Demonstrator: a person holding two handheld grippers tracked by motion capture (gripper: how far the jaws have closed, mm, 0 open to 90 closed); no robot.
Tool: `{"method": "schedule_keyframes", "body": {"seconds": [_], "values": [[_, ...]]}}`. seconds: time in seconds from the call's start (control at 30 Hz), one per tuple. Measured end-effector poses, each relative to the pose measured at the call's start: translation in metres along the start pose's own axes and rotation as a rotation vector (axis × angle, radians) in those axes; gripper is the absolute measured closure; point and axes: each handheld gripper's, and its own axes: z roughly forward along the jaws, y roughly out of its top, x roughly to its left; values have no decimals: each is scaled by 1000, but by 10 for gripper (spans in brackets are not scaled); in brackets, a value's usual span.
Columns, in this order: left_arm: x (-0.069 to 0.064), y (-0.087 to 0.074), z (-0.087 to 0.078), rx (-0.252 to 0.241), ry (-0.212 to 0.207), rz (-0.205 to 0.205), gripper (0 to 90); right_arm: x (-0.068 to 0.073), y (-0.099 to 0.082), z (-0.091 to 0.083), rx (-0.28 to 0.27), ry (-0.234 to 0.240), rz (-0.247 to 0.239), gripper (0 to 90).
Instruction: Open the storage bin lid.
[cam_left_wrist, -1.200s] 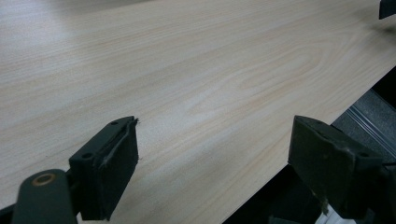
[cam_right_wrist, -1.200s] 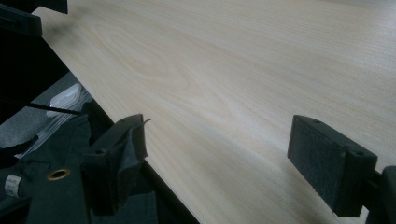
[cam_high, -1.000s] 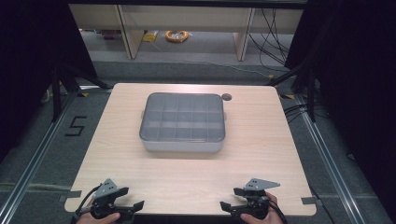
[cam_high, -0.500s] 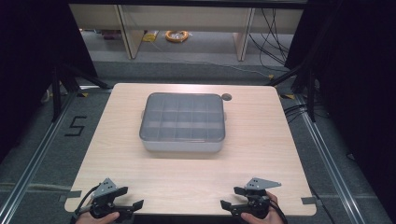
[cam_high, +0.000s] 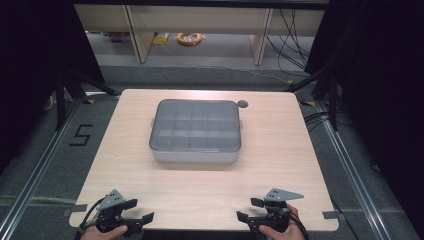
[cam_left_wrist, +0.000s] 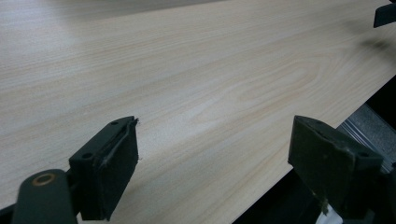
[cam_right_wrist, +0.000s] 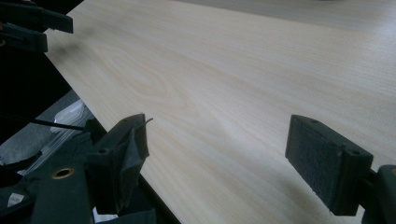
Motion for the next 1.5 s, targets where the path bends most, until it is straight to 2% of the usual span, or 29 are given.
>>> {"method": "schedule_keyframes", "body": {"seconds": [0.07, 0.2, 0.23, 0.27, 0.3, 0.37, 0.43, 0.47, 0.53, 0.6, 0.63, 0.67, 0.7, 0.73, 0.77, 0.8, 0.83, 0.9, 0.97, 1.0, 1.07, 1.17, 1.2, 1.27, 1.3, 1.33, 1.43, 1.47, 1.5], "values": [[0, 0, 1, -1, -6, -7, 155, -1, 1, 0, -1, -20, -8, 224], [0, 1, 2, 1, -5, -13, 155, -4, 3, 1, -17, -13, 5, 227], [0, 2, 2, 0, -7, -13, 155, -2, 4, -1, -8, -17, 38, 229], [1, 2, 3, 0, -12, -15, 155, -2, 4, -1, -8, -17, 38, 229], [1, 3, 3, -6, -4, -27, 155, -6, 5, 0, -31, -9, -1, 229], [3, 4, 3, -1, -7, -19, 155, -5, 7, -2, -37, -12, 19, 233], [5, 7, 4, -14, -5, -33, 155, -6, 11, -3, -28, -18, 43, 234], [6, 8, 3, -13, -4, -36, 155, -10, 12, -3, -51, -11, 24, 236], [9, 10, 3, -20, -6, -47, 155, -13, 15, -2, -72, -14, 32, 236], [11, 13, 4, -24, -4, -59, 155, -13, 16, -2, -71, -10, 51, 236], [12, 14, 5, -23, -4, -60, 155, -15, 17, -1, -72, -13, 40, 237], [12, 15, 6, -34, -2, -71, 155, -12, 18, -1, -64, -6, 90, 237], [13, 17, 6, -26, -1, -56, 155, -18, 21, 1, -83, -8, 48, 237], [13, 18, 7, -33, 2, -61, 155, -18, 21, 1, -83, -8, 48, 237], [13, 20, 8, -34, 4, -63, 155, -15, 23, 0, -79, -14, 77, 238], [13, 21, 9, -39, 6, -62, 155, -19, 26, 0, -92, -35, 32, 238], [14, 23, 9, -28, 4, -48, 155, -18, 26, -1, -94, -20, 54, 238], [15, 25, 11, -31, 8, -48, 155, -21, 29, 0, -100, -17, 52, 238], [17, 27, 13, -31, 8, -52, 155, -22, 30, 0, -108, -12, 57, 238], [19, 30, 14, -32, 6, -65, 155, -22, 33, 0, -104, -14, 89, 238], [19, 32, 14, -36, 6, -74, 155, -25, 36, 1, -108, -12, 103, 238], [22, 37, 16, -43, 12, -75, 155, -28, 40, 1, -109, -20, 88, 239], [23, 39, 16, -44, 14, -75, 155, -29, 44, 1, -111, -21, 106, 240], [24, 43, 17, -51, 14, -86, 155, -29, 46, 1, -118, -22, 109, 241], [25, 44, 17, -50, 12, -79, 155, -32, 47, 1, -129, -32, 77, 241], [26, 46, 18, -53, 13, -81, 155, -34, 49, 1, -143, -18, 66, 241], [27, 50, 20, -63, 20, -82, 155, -37, 57, 2, -143, -36, 61, 241], [29, 54, 21, -59, 17, -82, 155, -37, 59, 2, -137, -35, 75, 242], [29, 54, 21, -59, 17, -82, 155, -39, 62, 2, -151, -32, 52, 243]]}}
